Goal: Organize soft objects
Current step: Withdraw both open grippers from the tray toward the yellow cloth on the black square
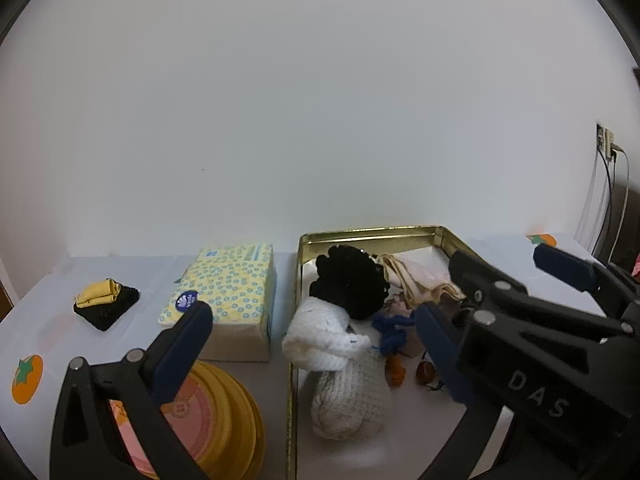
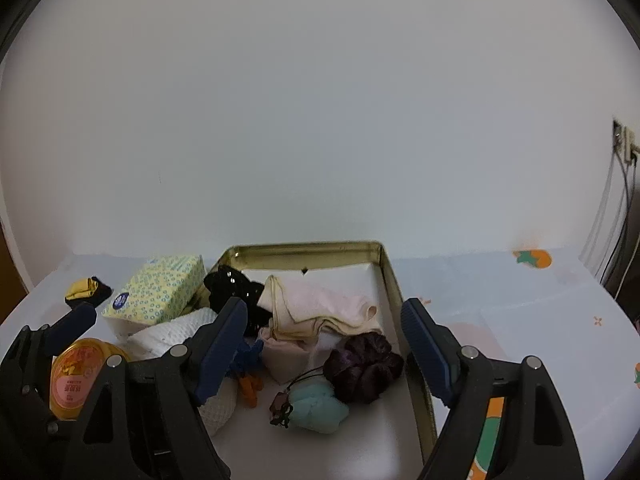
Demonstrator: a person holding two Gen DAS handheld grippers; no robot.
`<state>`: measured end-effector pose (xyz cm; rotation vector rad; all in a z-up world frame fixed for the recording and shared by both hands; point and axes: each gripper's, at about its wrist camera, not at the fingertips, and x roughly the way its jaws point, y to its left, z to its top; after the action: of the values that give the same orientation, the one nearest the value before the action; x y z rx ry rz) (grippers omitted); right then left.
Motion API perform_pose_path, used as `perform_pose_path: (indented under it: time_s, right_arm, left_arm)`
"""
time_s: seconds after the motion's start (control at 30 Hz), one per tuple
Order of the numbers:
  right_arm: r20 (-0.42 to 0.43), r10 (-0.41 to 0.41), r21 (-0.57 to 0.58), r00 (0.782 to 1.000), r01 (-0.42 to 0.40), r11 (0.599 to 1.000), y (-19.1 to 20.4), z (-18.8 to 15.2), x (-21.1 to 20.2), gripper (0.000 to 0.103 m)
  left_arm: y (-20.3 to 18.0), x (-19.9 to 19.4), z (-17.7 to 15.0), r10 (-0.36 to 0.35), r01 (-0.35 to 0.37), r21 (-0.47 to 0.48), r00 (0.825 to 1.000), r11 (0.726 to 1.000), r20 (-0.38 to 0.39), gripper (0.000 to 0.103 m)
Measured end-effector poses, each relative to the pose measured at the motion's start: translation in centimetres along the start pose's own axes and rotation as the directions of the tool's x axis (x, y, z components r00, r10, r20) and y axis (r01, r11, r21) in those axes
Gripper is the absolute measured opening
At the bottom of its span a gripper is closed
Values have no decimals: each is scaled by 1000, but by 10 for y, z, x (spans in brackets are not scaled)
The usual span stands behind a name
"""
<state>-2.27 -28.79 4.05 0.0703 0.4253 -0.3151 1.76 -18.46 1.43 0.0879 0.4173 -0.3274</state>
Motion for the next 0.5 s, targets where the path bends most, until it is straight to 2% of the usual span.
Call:
perform_pose_path:
  time_s: [0.3, 0.5]
  right_arm:
    - [142, -32, 41, 989, 26, 999, -3, -13, -29, 81]
    - [148, -51, 63, 988, 43, 997, -6, -20, -37, 82]
  left_arm:
    - [1, -16, -2, -32, 32, 9, 998, 999, 49, 103]
    - [0, -23, -5, -37, 35, 28, 998, 999, 57, 103]
